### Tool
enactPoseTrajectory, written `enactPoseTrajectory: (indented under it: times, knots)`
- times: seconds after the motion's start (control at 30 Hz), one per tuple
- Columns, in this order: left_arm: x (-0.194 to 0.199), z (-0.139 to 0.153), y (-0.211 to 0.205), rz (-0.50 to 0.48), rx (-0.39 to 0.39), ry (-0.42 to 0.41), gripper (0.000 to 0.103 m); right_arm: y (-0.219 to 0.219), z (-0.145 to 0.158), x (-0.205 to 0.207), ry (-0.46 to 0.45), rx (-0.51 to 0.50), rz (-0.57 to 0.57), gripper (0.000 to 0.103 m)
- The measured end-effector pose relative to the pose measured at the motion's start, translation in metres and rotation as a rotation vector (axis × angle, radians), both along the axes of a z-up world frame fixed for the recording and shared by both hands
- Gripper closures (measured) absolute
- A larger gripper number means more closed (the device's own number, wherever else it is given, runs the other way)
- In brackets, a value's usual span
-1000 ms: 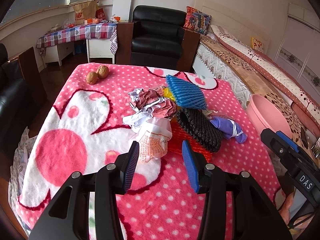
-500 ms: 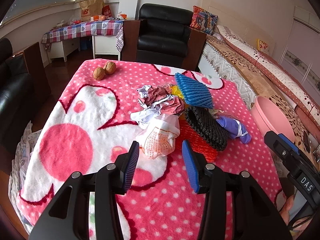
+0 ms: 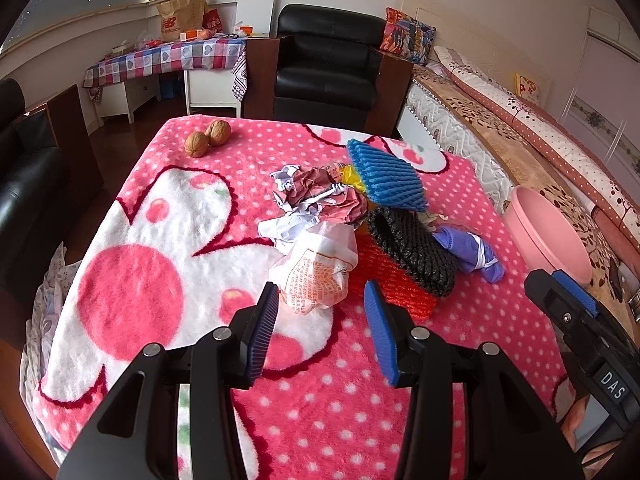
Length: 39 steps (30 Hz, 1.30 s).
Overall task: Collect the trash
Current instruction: 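Move both tools toward the trash pile on the pink table, then grasp the white plastic bag with the left tool while the right tool grasps the purple mask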
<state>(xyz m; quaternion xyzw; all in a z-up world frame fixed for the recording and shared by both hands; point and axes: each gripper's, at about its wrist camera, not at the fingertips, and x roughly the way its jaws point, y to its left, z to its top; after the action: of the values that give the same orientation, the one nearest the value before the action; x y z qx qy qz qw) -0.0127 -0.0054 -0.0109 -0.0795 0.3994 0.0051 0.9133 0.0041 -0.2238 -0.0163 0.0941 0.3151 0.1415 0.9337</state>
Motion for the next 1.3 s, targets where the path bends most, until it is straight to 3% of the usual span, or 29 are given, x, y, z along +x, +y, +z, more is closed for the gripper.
enactPoseTrajectory:
  times: [0.17, 0.3, 0.63, 0.83, 1.03, 1.3]
  knots:
    - [-0.002, -0.001, 0.0, 0.022, 0.021, 0.007, 0.058, 0.006, 0.0, -0.003, -0.002, -0.008, 0.033, 0.027]
    - [-0.003, -0.002, 0.002, 0.008, -0.014, 0.009, 0.058, 0.012, -0.001, -0.007, -0.006, -0.011, 0.061, 0.026]
    - [-0.002, -0.004, -0.001, -0.01, -0.02, 0.016, 0.058, 0.016, 0.0, -0.012, -0.026, -0.029, 0.074, 0.021]
    - [0.002, -0.005, 0.002, 0.004, -0.026, 0.024, 0.058, -0.002, -0.004, 0.001, 0.007, 0.039, 0.058, 0.021]
    - [0.009, -0.009, 0.006, 0.032, -0.028, 0.041, 0.058, -0.019, -0.002, 0.017, -0.021, -0.045, 0.043, 0.024]
    - [0.025, -0.014, 0.001, 0.057, 0.003, 0.063, 0.058, -0.026, -0.01, 0.034, -0.018, -0.073, 0.107, 0.028]
